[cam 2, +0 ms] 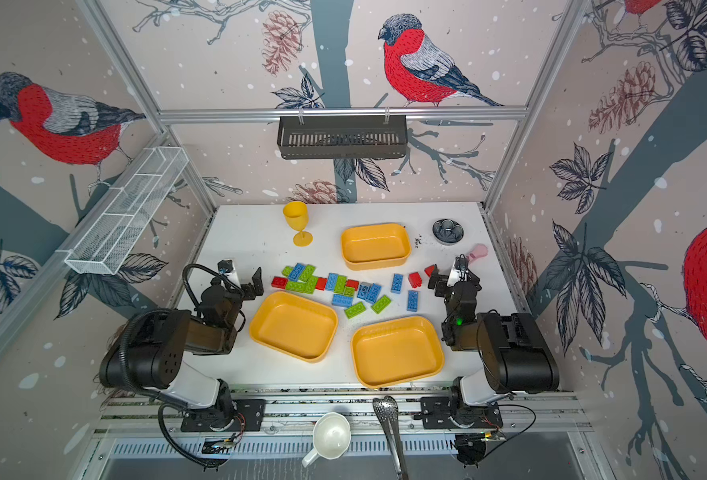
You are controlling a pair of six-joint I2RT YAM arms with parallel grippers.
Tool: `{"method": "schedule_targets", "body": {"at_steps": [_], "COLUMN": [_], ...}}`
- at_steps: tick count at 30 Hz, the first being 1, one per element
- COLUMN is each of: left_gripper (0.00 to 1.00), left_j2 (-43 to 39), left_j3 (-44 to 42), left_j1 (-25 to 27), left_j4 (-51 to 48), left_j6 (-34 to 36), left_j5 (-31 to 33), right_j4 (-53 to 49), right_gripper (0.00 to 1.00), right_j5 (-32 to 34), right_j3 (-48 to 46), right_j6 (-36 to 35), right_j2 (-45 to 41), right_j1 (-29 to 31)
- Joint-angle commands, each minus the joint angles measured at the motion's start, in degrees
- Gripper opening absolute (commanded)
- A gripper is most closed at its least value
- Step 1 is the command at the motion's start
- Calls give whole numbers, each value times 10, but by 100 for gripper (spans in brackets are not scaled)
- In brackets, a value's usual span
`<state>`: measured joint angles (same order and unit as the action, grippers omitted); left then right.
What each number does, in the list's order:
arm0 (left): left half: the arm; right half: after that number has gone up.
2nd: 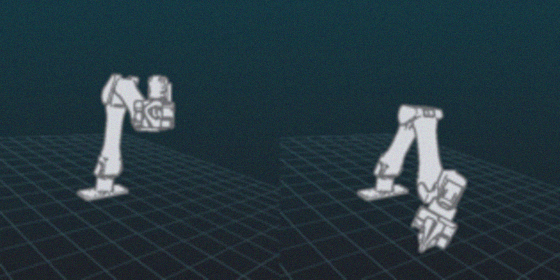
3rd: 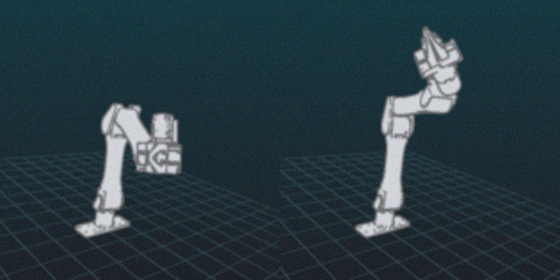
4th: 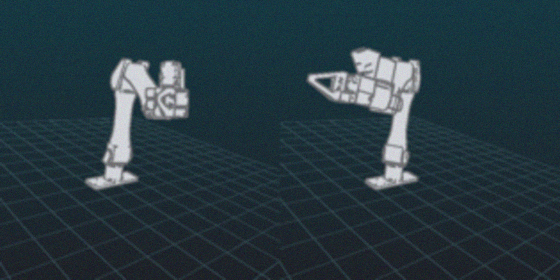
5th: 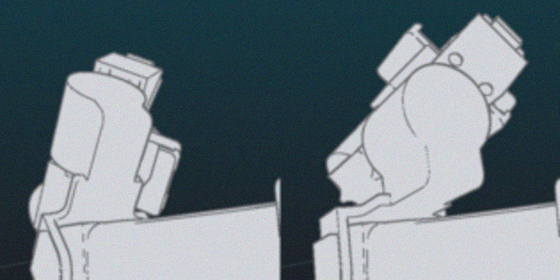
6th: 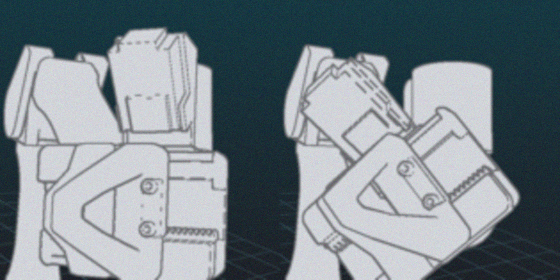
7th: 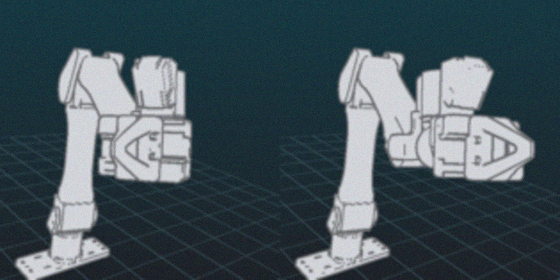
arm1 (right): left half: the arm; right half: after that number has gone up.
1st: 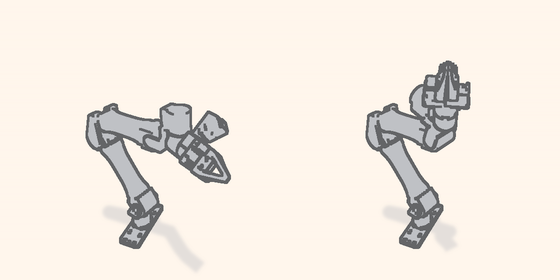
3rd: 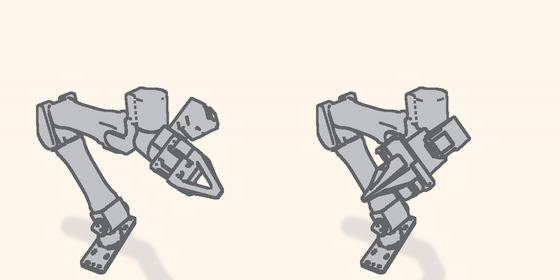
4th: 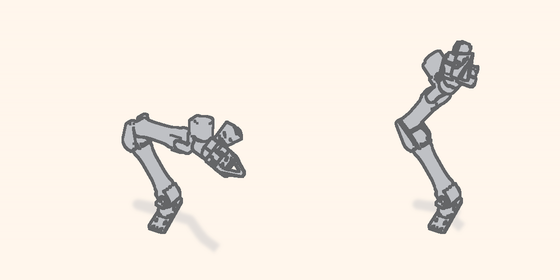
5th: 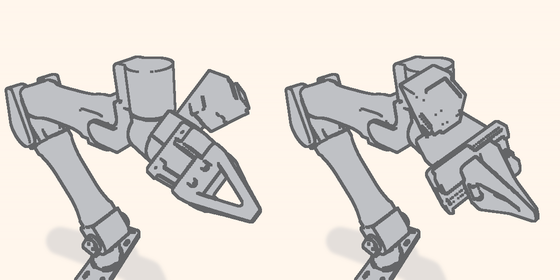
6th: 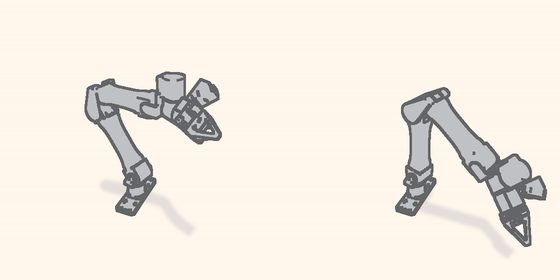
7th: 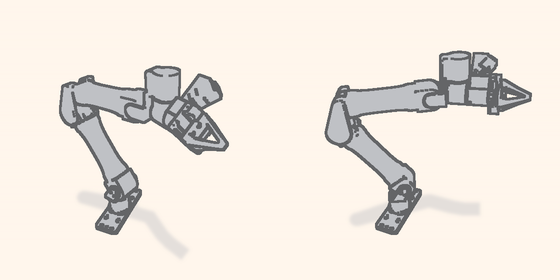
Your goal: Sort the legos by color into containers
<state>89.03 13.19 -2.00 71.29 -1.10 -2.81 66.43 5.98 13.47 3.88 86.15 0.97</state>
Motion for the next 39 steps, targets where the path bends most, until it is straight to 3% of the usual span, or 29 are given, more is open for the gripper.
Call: {"method": "schedule_targets", "body": {"at_steps": [1, 20, 23, 27, 32, 39], "left_gripper": [97, 98, 97, 97, 97, 97], "left_j2": [-1, -1, -30, -124, -207, -233], "left_j3": [0, 0, 0, 32, 100, 219], "left_j1": [1, 1, 1, 2, 6, 21], "left_j4": [35, 35, 12, -118, -283, -536], "left_j6": [6, 8, 6, 7, -41, -115], "left_j5": [5, 1, 6, 8, 37, 75], "right_j4": [22, 17, 19, -43, -129, -292], "right_gripper": [99, 99, 99, 99, 99, 99], "right_j5": [2, -12, -13, -22, -60, -156], "right_j3": [-1, 1, -2, 8, 26, 72], "right_j6": [-5, 1, -1, -4, -10, -16], "right_j2": [-1, -2, -13, -66, -140, -244], "right_j1": [0, -9, -8, -9, -10, -10]}}
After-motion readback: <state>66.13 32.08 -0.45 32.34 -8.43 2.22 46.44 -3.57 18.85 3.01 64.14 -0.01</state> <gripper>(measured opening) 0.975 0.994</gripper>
